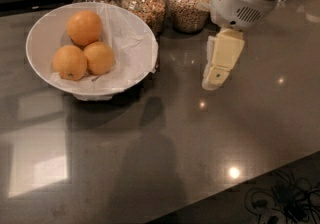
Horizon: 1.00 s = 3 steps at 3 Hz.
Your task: Pick orange from white bowl
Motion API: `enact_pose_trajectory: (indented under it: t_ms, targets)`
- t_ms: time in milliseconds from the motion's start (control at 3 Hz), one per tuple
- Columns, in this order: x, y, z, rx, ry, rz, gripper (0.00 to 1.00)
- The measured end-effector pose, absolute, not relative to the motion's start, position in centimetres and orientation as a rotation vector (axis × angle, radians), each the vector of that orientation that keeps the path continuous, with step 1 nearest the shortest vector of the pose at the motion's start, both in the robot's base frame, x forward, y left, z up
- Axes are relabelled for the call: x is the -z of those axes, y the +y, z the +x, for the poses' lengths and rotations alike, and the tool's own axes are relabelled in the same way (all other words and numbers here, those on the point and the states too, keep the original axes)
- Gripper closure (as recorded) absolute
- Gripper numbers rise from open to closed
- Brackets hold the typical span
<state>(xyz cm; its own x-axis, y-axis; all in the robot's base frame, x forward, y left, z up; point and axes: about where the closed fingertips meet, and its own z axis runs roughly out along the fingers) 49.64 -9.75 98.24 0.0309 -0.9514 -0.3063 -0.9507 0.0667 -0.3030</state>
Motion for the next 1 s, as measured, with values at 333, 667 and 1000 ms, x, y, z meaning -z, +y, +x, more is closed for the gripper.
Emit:
enact_pose_trajectory:
  t_ms: [333,667,1000]
  targets:
    - [-99.74,-3.44,51.34,-0.067,1.769,-1.952,0.0]
    - [-99.74,-3.43,51.34,-0.067,1.769,-1.951,0.0]
    - [-99.97,-2.92,51.44,-0.079,1.745,-1.941,0.0]
